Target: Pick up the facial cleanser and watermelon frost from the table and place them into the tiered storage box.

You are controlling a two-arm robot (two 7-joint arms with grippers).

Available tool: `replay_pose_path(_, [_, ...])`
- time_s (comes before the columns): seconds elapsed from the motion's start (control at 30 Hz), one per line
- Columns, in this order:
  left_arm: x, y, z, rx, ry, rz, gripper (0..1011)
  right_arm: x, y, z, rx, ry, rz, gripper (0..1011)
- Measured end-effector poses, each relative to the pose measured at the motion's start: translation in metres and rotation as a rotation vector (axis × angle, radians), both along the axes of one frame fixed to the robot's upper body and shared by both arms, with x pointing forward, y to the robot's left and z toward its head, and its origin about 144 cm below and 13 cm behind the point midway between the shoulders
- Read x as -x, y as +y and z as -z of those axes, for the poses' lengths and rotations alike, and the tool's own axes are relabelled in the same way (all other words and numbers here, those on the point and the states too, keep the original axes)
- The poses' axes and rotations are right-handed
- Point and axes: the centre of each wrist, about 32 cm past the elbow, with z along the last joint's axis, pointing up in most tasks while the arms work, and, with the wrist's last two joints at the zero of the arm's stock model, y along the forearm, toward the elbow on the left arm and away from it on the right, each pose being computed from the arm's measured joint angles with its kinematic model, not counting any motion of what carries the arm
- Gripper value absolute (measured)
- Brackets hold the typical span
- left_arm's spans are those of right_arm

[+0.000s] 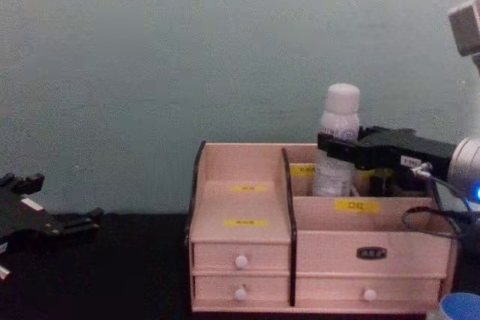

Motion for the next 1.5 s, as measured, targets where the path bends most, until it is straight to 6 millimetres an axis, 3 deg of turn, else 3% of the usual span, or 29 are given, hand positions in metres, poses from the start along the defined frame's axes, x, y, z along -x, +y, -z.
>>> replay_pose_path(1.5, [0.0, 0.0, 0.0, 0.0, 0.0, 0.0, 1001, -0.006, 0.001, 0.013, 0.027, 0.072, 0.004, 593])
